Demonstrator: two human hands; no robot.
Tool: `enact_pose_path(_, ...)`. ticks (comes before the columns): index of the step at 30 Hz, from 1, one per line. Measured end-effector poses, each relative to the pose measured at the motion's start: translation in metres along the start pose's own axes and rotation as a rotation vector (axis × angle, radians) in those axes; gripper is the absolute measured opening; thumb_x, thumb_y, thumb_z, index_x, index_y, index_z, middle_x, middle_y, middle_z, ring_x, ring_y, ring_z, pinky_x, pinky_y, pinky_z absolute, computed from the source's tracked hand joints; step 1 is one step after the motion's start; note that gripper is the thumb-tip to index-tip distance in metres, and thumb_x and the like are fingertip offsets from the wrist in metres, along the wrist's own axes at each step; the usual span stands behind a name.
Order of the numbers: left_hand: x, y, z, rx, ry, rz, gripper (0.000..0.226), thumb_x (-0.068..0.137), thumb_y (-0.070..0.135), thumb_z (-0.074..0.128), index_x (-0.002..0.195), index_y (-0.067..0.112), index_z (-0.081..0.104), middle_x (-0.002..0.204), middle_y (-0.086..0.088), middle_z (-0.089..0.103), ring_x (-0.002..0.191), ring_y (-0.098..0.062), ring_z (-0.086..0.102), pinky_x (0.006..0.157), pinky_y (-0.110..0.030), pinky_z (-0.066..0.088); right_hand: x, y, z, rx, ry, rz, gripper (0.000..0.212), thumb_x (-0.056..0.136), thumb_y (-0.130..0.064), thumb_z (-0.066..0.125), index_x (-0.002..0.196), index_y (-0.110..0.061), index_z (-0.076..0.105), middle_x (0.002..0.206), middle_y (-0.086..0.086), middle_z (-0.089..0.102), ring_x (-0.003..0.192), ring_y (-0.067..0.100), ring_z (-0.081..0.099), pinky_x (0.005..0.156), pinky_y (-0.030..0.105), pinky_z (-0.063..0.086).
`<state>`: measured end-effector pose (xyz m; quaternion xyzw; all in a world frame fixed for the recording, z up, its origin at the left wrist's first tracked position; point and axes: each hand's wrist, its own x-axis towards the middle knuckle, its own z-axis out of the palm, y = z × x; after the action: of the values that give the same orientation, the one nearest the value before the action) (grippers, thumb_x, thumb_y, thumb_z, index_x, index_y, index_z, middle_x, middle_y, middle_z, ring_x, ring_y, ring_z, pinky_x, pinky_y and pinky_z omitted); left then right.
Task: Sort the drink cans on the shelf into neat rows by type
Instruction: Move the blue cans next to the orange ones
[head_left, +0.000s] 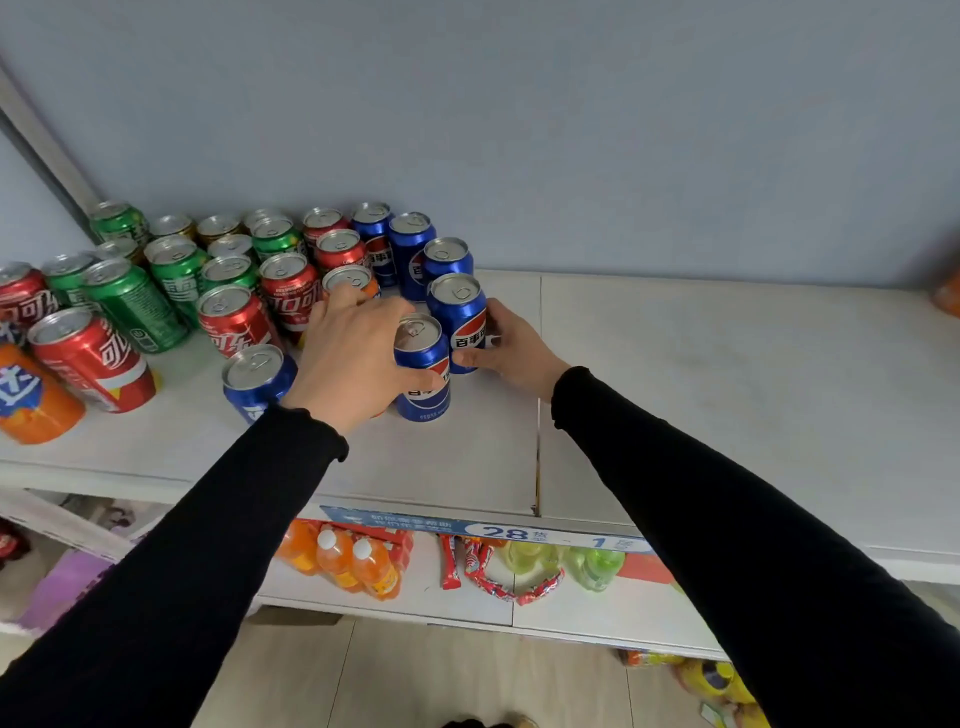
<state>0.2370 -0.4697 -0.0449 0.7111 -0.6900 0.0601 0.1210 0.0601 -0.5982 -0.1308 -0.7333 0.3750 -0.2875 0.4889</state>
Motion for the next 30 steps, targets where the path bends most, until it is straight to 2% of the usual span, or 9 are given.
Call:
enact_pose_path(4, 0.007, 0.008, -0.004, -0.041, 0.028, 0.076, 0.064, 0.067, 0.065, 0.075, 0.119, 0.032, 0.057, 0.111, 0.009, 0.065, 0.111, -0.022, 0.045, 0.083, -0.038, 0.032, -0.013, 0.009, -0.016, 0.018, 0.105, 0.017, 0.063, 0.082, -0.028, 0.081, 0.135, -0.018, 0.050, 0.126, -0.001, 0.064, 0.115, 0.018, 0.060, 0.101, 0.035, 0.049)
enact_pose_path(9, 0.037, 0.049, 0.000, -0.189, -0.023, 0.164, 0.067, 0.064, 0.067, 0.072, 0.119, 0.031, 0.060, 0.111, 0.010, 0.067, 0.107, -0.020, 0.054, 0.086, -0.043, 0.050, -0.046, 0.023, -0.078, -0.018, 0.285, 0.044, 0.061, 0.081, -0.028, 0.082, 0.132, -0.017, 0.052, 0.122, -0.001, 0.065, 0.111, 0.017, 0.062, 0.097, 0.033, 0.052)
enact_pose_path(11, 0.052, 0.075, 0.007, -0.311, -0.053, 0.195, 0.067, 0.063, 0.061, 0.078, 0.121, 0.032, 0.060, 0.112, 0.012, 0.067, 0.106, -0.016, 0.060, 0.088, -0.043, 0.054, -0.065, 0.028, -0.109, -0.019, 0.363, 0.062, 0.058, 0.081, -0.027, 0.082, 0.130, -0.017, 0.053, 0.119, -0.002, 0.066, 0.107, 0.016, 0.062, 0.093, 0.031, 0.052)
enact_pose_path(14, 0.072, 0.127, 0.019, -0.461, -0.106, 0.240, 0.065, 0.066, 0.043, 0.088, 0.123, 0.029, 0.059, 0.115, 0.010, 0.065, 0.103, -0.013, 0.061, 0.087, -0.035, 0.053, -0.098, 0.040, -0.161, -0.026, 0.475, 0.087, 0.055, 0.078, -0.028, 0.083, 0.125, -0.019, 0.056, 0.114, -0.003, 0.068, 0.105, 0.017, 0.065, 0.091, 0.031, 0.054)
enact_pose_path(19, 0.111, 0.230, 0.041, -0.596, -0.138, 0.322, 0.059, 0.069, 0.035, 0.089, 0.120, 0.030, 0.060, 0.113, 0.013, 0.063, 0.099, -0.011, 0.061, 0.080, -0.024, 0.045, -0.150, 0.071, -0.258, -0.046, 0.649, 0.147, 0.054, 0.076, -0.028, 0.084, 0.122, -0.021, 0.057, 0.110, -0.005, 0.068, 0.100, 0.015, 0.066, 0.089, 0.033, 0.056)
enact_pose_path(24, 0.152, 0.344, 0.065, -0.680, -0.154, 0.339, 0.056, 0.074, 0.029, 0.085, 0.124, 0.025, 0.060, 0.115, 0.010, 0.064, 0.103, -0.012, 0.061, 0.087, -0.028, 0.050, -0.193, 0.105, -0.356, -0.033, 0.799, 0.179, 0.064, 0.076, -0.024, 0.085, 0.129, -0.017, 0.050, 0.117, -0.002, 0.067, 0.103, 0.015, 0.065, 0.086, 0.029, 0.056)
enact_pose_path(30, 0.197, 0.451, 0.087, -0.691, -0.183, 0.318, 0.063, 0.073, 0.026, 0.087, 0.124, 0.019, 0.052, 0.113, 0.004, 0.065, 0.100, -0.018, 0.062, 0.083, -0.031, 0.049, -0.202, 0.139, -0.432, -0.035, 0.869, 0.207, 0.067, 0.078, -0.023, 0.083, 0.134, -0.016, 0.047, 0.129, 0.002, 0.064, 0.112, 0.019, 0.064, 0.097, 0.036, 0.053)
